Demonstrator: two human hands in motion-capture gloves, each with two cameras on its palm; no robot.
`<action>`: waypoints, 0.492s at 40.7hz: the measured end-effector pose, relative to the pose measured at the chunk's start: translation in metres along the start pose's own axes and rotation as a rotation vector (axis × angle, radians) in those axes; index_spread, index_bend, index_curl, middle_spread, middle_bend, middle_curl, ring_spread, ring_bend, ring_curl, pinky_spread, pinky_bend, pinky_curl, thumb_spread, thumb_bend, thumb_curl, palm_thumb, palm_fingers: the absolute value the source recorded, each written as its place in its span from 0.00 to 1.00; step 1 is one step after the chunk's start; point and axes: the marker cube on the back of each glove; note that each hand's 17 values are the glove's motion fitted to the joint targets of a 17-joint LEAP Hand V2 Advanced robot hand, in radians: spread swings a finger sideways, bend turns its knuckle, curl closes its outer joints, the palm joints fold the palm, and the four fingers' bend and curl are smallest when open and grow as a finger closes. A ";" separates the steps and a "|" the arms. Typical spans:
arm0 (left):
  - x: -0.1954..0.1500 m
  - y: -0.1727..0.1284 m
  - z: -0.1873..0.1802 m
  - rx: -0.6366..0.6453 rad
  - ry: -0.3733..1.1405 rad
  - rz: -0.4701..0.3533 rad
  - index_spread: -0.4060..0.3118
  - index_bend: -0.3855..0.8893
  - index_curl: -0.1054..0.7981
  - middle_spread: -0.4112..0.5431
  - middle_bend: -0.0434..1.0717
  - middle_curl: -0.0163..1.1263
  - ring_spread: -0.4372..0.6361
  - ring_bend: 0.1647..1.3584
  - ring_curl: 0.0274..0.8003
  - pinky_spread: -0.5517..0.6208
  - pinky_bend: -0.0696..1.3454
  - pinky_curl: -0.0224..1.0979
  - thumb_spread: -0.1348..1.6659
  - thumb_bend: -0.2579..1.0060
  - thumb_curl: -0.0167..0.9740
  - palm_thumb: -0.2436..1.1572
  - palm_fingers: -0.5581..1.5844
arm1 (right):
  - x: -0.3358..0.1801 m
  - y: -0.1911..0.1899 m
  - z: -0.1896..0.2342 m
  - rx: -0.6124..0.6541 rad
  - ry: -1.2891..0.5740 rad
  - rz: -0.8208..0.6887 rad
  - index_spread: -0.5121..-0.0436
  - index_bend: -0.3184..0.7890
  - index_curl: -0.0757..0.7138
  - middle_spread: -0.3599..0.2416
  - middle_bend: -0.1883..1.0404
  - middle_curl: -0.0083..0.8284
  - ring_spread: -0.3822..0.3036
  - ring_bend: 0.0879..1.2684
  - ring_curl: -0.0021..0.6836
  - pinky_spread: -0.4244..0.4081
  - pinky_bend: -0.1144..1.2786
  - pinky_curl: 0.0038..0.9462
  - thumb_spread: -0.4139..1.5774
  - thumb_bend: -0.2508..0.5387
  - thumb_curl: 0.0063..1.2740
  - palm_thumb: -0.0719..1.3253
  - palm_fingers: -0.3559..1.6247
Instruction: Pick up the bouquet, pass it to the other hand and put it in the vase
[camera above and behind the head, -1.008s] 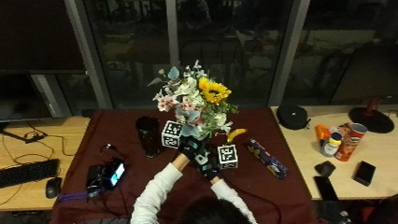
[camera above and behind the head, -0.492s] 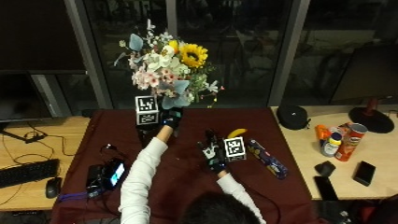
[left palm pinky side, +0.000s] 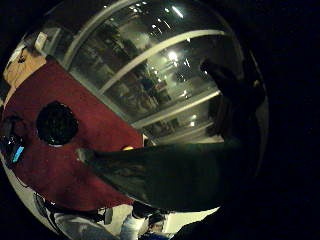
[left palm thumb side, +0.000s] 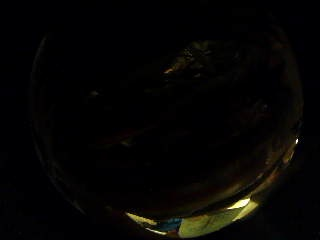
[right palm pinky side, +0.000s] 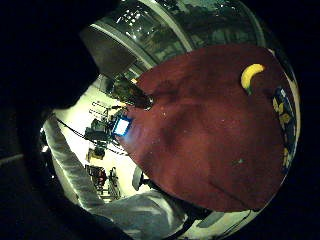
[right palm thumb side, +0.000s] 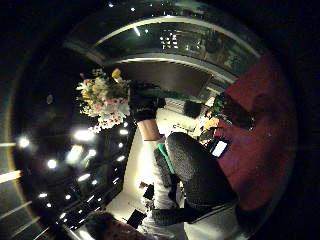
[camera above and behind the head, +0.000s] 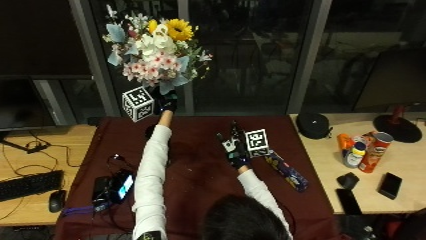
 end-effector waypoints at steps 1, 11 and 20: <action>-0.002 -0.003 0.000 0.021 -0.002 -0.002 0.14 0.65 0.74 0.10 0.68 0.56 0.09 0.52 0.60 0.20 0.37 0.48 0.33 0.18 0.71 0.79 0.85 | -0.001 0.000 -0.001 0.002 -0.003 0.008 0.31 0.38 0.45 0.60 0.33 0.46 0.67 0.34 0.48 0.76 0.49 0.38 0.76 0.28 0.27 0.33 0.18; -0.043 -0.031 0.005 0.198 -0.040 -0.051 0.14 0.64 0.77 0.10 0.67 0.56 0.09 0.50 0.60 0.21 0.35 0.48 0.33 0.18 0.72 0.79 0.84 | 0.015 0.004 0.002 -0.029 -0.013 0.023 0.30 0.40 0.41 0.61 0.32 0.45 0.69 0.35 0.47 0.77 0.48 0.37 0.77 0.29 0.27 0.34 0.18; -0.084 -0.051 0.004 0.293 -0.087 -0.084 0.14 0.61 0.78 0.10 0.66 0.56 0.09 0.49 0.60 0.21 0.35 0.49 0.33 0.17 0.73 0.79 0.85 | 0.031 0.009 0.002 -0.042 0.010 0.016 0.31 0.41 0.40 0.62 0.32 0.45 0.70 0.33 0.46 0.77 0.46 0.36 0.78 0.30 0.26 0.35 0.18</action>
